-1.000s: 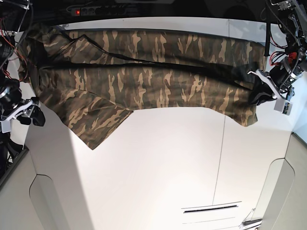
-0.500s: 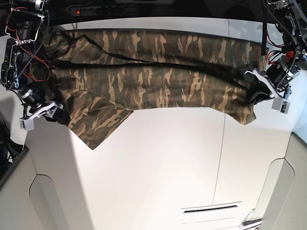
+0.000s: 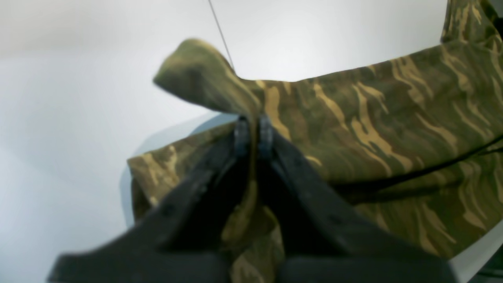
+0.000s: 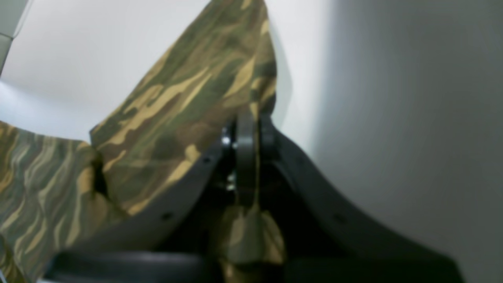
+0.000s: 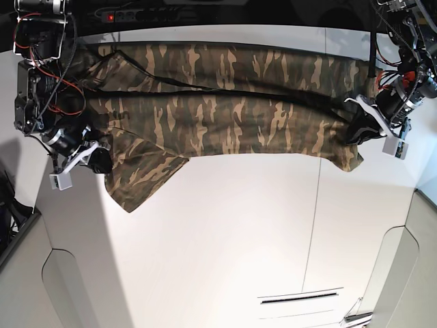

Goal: Fold the T-shirt properly
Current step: 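Regrasp the folded strip ends with both grippers and pull it taut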

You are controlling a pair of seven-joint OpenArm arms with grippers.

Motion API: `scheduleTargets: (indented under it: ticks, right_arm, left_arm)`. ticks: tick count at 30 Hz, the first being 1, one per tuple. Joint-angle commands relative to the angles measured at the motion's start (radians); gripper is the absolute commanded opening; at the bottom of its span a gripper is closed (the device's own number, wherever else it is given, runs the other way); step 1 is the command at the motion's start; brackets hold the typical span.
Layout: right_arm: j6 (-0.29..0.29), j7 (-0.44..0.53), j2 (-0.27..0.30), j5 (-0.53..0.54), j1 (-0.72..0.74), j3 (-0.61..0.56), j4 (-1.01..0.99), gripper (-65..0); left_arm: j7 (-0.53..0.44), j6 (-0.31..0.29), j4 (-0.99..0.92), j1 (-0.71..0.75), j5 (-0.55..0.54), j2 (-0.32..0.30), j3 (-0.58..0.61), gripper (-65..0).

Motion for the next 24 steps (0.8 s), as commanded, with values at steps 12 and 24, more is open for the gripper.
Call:
scheduleTargets:
  ticks: [12, 24]
  right_arm:
    - [0.0, -0.296, 0.014, 0.168, 0.007, 0.032, 0.359, -65.0]
    - [0.009, -0.381, 0.014, 0.306, -0.34, 0.193, 0.761, -65.0]
  left_arm:
    - [0.028, -0.009, 0.018, -0.005, -0.014, -0.014, -0.006, -65.0]
    - [0.065, -0.009, 0.019, -0.003, -0.014, -0.018, -0.007, -65.0]
